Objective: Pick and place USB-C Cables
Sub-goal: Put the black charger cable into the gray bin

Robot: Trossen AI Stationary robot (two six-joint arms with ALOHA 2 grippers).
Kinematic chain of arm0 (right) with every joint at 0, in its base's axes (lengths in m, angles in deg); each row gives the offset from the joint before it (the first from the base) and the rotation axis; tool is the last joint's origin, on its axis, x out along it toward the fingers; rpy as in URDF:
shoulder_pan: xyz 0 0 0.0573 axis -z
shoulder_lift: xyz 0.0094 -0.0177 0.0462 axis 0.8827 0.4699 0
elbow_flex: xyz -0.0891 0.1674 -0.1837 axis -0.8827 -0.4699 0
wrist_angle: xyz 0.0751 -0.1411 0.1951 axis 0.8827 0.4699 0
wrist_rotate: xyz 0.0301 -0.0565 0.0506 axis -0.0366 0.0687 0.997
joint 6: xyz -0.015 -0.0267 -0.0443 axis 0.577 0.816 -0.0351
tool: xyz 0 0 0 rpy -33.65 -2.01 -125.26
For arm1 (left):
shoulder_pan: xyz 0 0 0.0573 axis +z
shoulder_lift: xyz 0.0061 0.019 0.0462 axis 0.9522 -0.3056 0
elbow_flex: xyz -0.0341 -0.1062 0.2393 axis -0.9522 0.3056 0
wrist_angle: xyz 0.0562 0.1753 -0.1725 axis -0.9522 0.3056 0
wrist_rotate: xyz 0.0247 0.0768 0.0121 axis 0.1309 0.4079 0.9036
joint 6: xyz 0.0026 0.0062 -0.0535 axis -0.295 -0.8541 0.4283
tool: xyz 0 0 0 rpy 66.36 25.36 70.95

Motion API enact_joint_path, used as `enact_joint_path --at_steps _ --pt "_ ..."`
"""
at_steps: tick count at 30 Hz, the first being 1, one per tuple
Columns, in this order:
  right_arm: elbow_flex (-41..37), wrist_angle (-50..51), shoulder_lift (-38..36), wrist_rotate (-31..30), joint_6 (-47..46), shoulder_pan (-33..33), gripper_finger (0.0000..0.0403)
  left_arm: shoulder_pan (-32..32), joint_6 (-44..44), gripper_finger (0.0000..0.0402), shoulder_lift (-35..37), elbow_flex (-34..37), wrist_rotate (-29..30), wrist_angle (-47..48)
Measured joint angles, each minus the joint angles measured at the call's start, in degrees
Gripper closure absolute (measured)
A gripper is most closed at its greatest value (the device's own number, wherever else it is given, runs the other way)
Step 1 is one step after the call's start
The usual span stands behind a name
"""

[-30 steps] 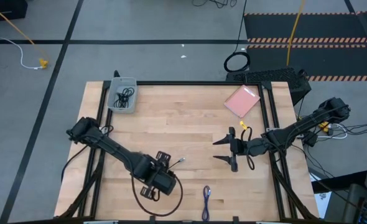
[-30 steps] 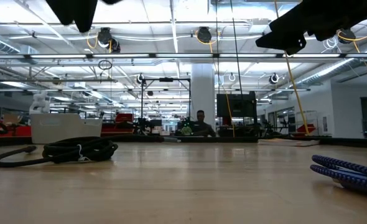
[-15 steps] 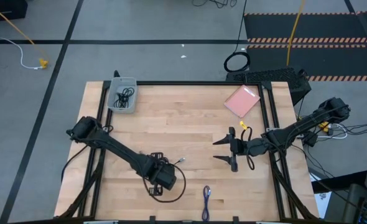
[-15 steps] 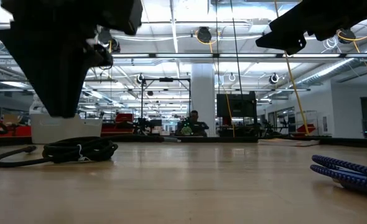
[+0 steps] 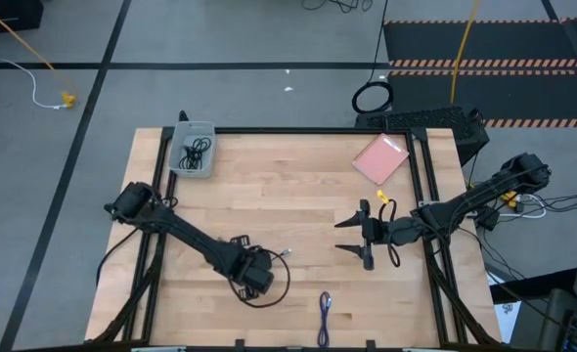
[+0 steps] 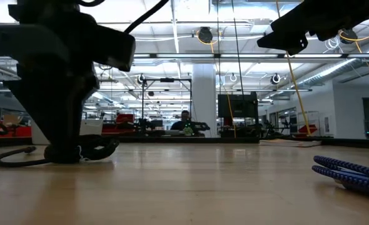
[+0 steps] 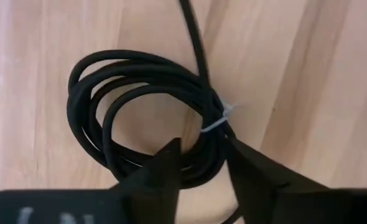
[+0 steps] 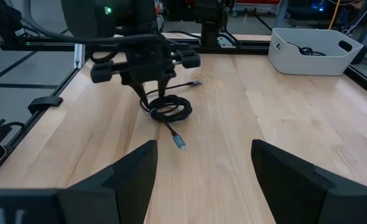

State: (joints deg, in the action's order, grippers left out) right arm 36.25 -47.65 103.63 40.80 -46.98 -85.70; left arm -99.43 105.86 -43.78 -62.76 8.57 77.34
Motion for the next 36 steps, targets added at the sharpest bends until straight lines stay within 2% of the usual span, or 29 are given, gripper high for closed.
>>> enact_joint_path --at_steps 7,12,17,24,29,36 --pt "0.0 0.0 0.0 0.0 0.0 0.0 0.0149 -1.1 0.2 0.0168 0.0 0.5 1.4 -4.3" --pt "0.0 0.0 0.0 0.0 0.0 0.0 0.0149 -0.7 0.7 0.0143 1.5 -0.7 1.2 -2.2" --pt "0.0 -0.3 0.0 0.0 0.0 0.0 0.0149 -0.4 2.3 0.0154 1.8 -0.8 1.1 -4.0" --pt "0.0 -0.3 0.0 0.0 0.0 0.0 0.0149 -1.0 4.6 0.0174 -1.4 -0.7 0.1 -5.3" --pt "0.0 -0.4 0.0 0.1 0.0 0.0 0.0149 -1.1 3.3 0.0193 -4.0 -1.0 0.3 -5.6" --pt "0.0 -0.4 0.0 0.2 0.0 0.0 0.0149 -1.0 1.7 0.0268 -4.6 -1.0 1.1 -6.3"
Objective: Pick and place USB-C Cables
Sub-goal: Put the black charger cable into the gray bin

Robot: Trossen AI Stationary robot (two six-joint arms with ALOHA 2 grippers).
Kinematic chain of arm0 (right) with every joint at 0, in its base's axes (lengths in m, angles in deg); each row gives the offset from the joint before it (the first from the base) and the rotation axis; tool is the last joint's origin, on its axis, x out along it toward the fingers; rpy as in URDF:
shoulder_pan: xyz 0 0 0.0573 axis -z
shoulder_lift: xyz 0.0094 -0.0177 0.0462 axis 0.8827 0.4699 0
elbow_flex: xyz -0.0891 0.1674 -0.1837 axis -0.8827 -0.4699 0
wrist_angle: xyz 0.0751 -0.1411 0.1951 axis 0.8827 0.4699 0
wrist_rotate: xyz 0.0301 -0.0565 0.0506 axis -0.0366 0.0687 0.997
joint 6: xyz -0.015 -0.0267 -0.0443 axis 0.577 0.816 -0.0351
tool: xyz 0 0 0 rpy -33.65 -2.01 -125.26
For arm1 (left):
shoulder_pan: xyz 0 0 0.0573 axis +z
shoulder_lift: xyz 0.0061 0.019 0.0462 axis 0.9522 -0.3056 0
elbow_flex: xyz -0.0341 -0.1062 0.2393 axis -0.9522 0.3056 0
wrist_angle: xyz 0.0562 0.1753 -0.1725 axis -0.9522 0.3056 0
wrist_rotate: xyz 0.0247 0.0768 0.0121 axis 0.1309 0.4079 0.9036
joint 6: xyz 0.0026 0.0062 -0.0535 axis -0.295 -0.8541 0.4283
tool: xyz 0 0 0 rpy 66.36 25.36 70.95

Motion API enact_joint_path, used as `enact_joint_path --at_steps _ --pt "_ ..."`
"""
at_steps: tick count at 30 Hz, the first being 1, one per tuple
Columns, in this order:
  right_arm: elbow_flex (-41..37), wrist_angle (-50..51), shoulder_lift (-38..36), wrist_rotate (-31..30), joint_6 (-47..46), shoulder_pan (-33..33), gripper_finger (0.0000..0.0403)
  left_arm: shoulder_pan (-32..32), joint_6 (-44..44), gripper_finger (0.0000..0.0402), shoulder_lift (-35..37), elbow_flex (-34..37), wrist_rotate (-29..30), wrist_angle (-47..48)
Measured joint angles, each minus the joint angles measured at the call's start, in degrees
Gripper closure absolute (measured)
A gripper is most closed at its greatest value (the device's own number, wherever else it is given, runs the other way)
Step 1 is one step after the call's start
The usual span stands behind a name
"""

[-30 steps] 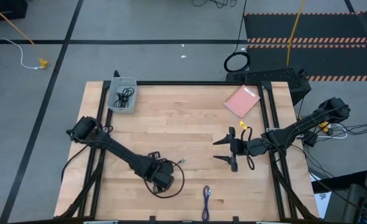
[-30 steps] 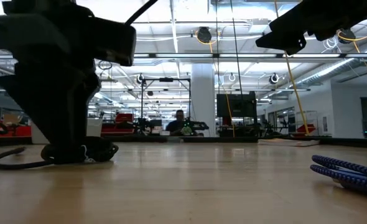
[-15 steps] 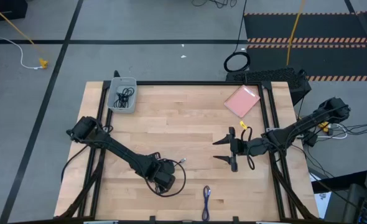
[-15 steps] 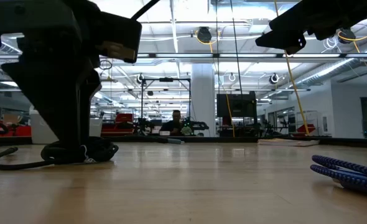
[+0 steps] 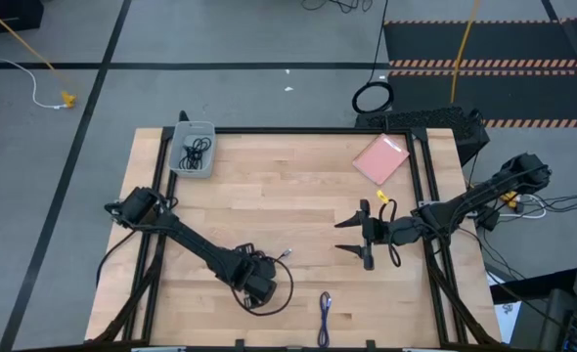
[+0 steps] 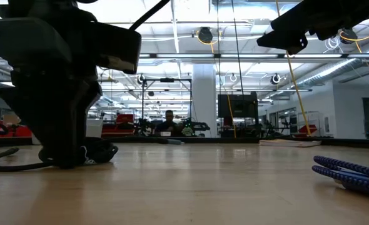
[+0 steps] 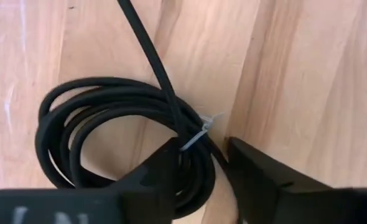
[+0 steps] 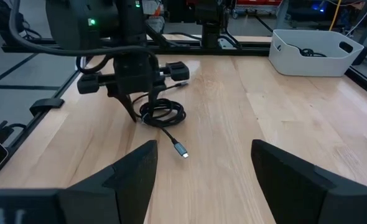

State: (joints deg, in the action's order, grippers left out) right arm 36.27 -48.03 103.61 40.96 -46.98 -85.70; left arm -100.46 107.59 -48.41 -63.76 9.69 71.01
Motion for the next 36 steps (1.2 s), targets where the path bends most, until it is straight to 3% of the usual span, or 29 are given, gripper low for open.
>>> enact_joint_path --at_steps 5,9,19,36 --pt "0.0 0.0 0.0 0.0 0.0 0.0 0.0149 0.0 -0.3 0.0327 0.5 0.1 1.1 0.0" --pt "0.0 0.0 0.0 0.0 -0.2 0.0 0.0149 0.1 -0.5 0.0349 0.5 0.1 2.2 0.4" --pt "0.0 0.0 0.0 -0.1 -0.2 0.0 0.0149 0.3 -2.1 0.0338 2.8 0.6 3.3 1.4" --pt "0.0 -0.5 0.0 -0.2 -0.3 0.0 0.0149 1.3 -12.6 0.0337 22.3 0.4 14.6 3.0"
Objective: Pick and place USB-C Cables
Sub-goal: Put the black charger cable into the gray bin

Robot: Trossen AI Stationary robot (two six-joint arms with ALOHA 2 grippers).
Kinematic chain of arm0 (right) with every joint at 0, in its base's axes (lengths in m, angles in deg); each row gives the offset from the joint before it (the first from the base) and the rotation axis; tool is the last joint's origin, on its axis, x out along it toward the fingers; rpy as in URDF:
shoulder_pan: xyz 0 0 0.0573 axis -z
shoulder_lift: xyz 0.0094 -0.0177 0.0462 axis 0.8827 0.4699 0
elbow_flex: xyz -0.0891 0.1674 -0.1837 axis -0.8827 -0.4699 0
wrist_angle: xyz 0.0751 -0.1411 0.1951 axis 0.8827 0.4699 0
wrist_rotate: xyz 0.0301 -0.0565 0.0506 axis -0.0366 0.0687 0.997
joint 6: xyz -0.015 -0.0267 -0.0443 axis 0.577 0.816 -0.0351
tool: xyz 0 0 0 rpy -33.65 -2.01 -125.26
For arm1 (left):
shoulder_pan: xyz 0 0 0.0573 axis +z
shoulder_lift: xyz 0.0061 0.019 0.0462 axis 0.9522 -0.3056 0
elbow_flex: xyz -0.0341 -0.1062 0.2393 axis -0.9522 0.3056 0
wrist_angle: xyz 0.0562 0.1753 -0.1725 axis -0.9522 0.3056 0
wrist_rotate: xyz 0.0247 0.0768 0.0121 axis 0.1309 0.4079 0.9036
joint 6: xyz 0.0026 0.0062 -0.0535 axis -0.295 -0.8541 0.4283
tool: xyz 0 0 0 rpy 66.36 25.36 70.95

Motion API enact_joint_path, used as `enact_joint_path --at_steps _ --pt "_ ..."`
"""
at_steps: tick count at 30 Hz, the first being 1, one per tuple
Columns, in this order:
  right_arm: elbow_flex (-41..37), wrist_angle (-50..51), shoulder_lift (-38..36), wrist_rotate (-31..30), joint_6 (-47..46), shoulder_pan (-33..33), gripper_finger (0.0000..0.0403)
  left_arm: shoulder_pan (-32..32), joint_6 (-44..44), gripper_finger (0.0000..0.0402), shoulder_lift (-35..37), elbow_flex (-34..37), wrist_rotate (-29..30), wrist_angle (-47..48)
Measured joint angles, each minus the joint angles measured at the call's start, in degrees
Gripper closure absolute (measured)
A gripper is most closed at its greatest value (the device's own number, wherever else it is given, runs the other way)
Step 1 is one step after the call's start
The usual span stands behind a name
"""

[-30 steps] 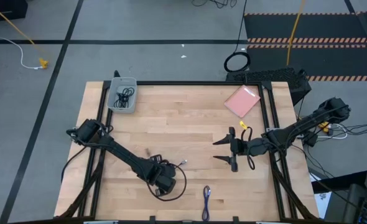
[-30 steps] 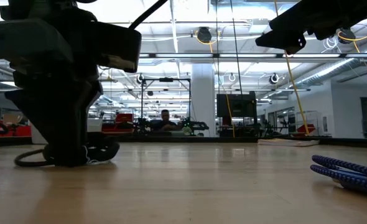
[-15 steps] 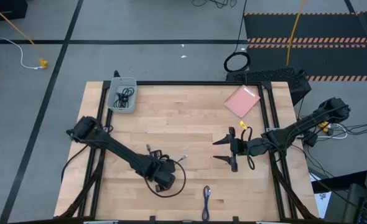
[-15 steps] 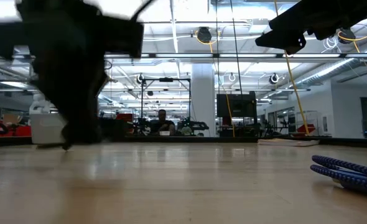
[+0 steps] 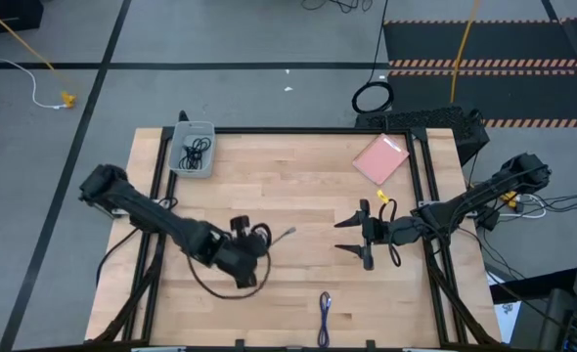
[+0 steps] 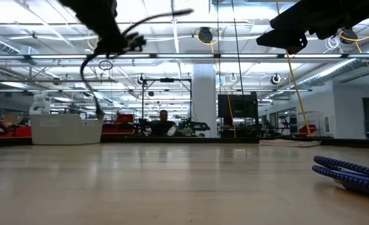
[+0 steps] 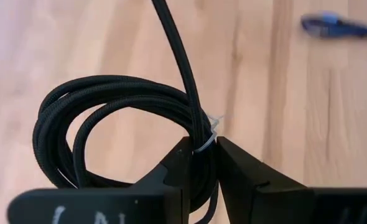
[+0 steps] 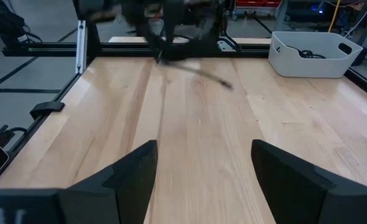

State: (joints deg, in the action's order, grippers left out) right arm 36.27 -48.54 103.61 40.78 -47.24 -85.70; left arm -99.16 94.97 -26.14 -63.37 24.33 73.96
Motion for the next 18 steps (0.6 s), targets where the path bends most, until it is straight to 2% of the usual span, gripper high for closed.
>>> enact_joint_path --at_steps 6,18 --pt "0.0 0.0 0.0 0.0 1.4 0.0 0.0149 3.1 -4.2 0.0337 7.7 0.0 2.9 1.1" --pt "0.0 -1.7 0.0 -0.1 9.3 1.3 0.0149 14.9 -14.6 0.0337 21.4 -0.1 3.0 3.8"
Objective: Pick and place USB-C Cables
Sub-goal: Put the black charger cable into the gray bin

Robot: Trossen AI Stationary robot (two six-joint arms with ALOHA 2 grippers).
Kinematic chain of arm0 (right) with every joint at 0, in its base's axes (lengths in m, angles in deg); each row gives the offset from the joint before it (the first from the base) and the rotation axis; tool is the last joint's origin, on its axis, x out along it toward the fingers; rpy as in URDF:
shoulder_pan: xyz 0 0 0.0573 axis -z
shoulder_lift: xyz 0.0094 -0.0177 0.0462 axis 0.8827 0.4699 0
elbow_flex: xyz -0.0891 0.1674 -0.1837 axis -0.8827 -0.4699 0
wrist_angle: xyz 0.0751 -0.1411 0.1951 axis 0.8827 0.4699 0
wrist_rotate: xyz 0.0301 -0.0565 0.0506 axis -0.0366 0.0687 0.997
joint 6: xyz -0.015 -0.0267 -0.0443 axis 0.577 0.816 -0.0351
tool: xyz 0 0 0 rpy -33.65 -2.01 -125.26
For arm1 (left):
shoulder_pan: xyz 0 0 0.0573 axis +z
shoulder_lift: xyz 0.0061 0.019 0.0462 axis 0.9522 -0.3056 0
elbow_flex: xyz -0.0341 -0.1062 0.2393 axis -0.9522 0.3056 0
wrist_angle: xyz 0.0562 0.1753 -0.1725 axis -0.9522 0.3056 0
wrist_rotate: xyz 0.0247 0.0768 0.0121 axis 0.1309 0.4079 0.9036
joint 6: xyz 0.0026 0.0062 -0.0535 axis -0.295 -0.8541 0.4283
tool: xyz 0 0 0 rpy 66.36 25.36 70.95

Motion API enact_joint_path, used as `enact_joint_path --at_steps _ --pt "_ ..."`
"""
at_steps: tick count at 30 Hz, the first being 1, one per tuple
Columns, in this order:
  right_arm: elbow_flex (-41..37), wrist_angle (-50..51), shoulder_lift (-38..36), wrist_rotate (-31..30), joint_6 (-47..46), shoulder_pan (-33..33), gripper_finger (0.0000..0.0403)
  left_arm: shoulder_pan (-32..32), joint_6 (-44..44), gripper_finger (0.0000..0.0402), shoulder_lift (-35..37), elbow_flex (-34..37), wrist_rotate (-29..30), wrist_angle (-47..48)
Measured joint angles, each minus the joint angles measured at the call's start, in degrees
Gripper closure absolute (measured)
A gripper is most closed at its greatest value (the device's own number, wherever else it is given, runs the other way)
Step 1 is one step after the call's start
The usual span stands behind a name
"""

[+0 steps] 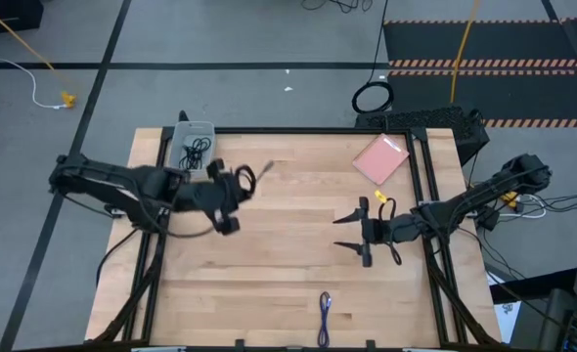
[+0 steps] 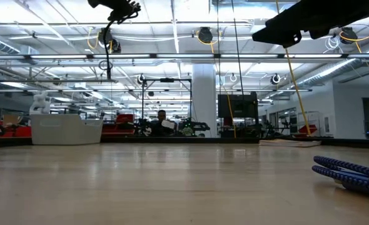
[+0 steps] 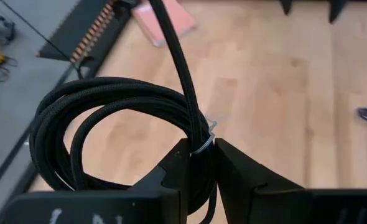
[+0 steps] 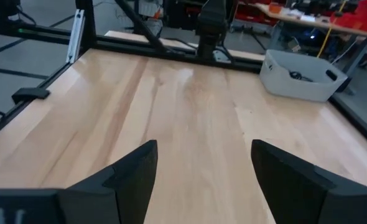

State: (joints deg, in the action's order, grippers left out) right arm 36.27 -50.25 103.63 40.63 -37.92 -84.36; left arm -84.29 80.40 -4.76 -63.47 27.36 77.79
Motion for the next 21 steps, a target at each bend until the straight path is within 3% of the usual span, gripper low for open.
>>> enact_joint_path --at_steps 13,21 --pt "0.0 -2.8 0.0 0.1 4.6 3.4 0.0149 14.6 -11.1 0.0337 13.3 -0.1 0.0 3.2" --pt "0.0 -3.0 0.0 0.1 4.6 4.3 0.0149 22.6 -17.5 0.0337 17.0 0.1 -0.7 4.4"
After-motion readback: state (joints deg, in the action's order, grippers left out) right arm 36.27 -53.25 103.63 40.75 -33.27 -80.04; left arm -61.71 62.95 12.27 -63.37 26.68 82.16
